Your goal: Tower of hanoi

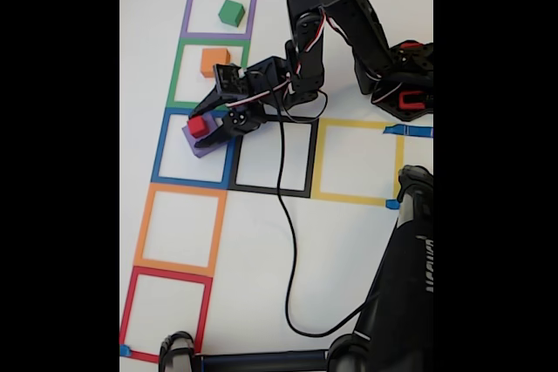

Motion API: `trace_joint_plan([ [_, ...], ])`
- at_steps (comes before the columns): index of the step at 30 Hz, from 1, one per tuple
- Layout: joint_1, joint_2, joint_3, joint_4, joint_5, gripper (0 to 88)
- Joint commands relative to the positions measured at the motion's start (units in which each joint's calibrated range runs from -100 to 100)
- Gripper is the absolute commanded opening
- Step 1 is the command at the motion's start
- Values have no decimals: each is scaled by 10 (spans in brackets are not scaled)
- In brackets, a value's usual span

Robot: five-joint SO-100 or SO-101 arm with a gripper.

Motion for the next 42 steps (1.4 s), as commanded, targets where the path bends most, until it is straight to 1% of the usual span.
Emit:
trace_joint_plan([
  [1, 0, -3, -11, -9, 4, 95],
  [10, 8, -3, -11, 3, 4, 45],
  [17, 3, -28, -8, 16, 4, 38],
  [21, 0, -79, -7, 63, 4, 35],
  [24, -2, -138, -7, 120, 4, 31],
  [28, 0, -237, -20, 240, 4, 20],
  [34, 13, -385, -94, 491, 4, 18],
  [38, 28, -463, -176, 676, 4, 25],
  [40, 38, -491, -241, 784, 4, 25],
  [42, 47, -512, -330, 920, 4, 25],
])
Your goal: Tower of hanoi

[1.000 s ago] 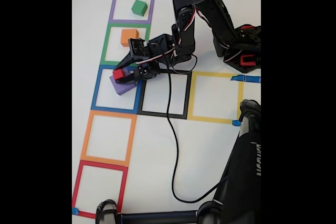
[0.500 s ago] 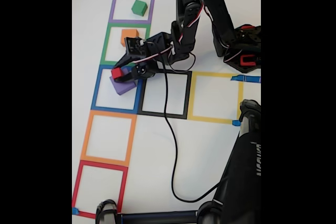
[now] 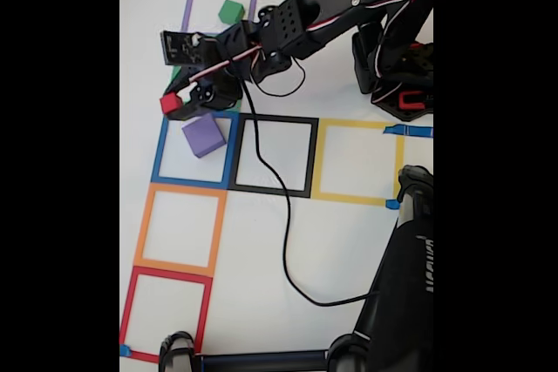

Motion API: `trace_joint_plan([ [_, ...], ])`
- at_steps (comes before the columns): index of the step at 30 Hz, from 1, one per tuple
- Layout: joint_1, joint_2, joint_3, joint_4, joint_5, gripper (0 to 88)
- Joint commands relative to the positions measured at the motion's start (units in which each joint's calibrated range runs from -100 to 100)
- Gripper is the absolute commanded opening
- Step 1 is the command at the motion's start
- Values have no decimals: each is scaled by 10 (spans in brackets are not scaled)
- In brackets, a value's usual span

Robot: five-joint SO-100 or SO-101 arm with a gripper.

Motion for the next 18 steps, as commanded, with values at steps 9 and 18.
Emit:
trace_joint_plan([
  [9, 61, -66, -551, 630, -20, 21],
  [18, 186, -93, -654, 749, 4, 18],
])
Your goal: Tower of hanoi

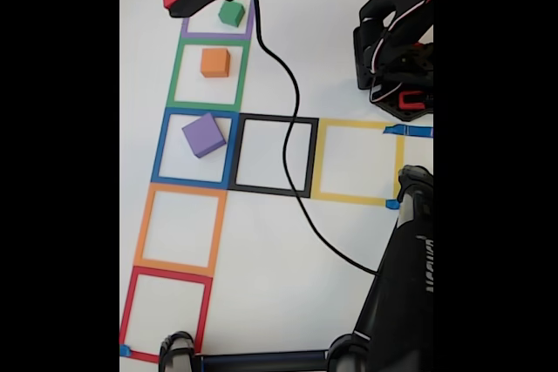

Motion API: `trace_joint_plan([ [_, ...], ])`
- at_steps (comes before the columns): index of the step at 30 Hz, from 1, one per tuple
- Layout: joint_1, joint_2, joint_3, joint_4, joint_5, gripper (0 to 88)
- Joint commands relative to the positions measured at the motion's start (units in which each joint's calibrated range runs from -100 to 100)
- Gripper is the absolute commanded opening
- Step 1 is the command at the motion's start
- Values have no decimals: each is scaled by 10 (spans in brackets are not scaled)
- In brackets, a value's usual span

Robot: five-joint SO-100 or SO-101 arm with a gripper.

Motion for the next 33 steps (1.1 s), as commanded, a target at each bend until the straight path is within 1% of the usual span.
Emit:
trace_joint_plan([
  [1, 88, -37, -29, 34, 2, 18],
  [7, 217, -55, -22, 61, 2, 15],
  [12, 298, -65, 1, 68, 2, 13],
  [16, 350, -86, 56, 41, 2, 12],
  [22, 400, -133, 207, -54, 2, 11],
  [29, 413, -154, 379, -200, 2, 12],
  [33, 420, -171, 501, -311, 2, 12],
])
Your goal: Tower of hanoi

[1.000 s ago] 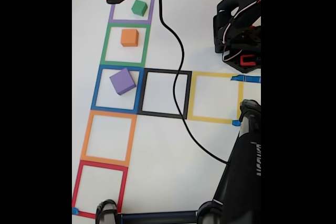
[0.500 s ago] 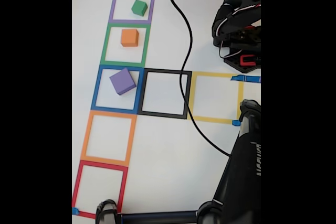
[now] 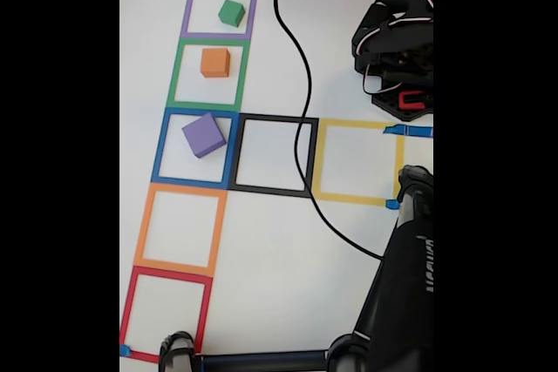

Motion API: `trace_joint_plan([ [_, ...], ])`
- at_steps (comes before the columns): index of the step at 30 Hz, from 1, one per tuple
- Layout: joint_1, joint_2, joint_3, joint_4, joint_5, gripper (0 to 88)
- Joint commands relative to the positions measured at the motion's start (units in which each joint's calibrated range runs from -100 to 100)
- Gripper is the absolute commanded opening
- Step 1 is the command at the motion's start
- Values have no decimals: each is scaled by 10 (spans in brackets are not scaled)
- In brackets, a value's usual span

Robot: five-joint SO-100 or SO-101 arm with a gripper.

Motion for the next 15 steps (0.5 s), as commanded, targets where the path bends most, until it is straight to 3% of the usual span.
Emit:
trace_joint_plan([
  [1, 3, -25, 102, -122, 4, 12],
  [7, -1, 4, 203, -255, 4, 13],
  [15, -9, 146, 279, -512, 4, 12],
])
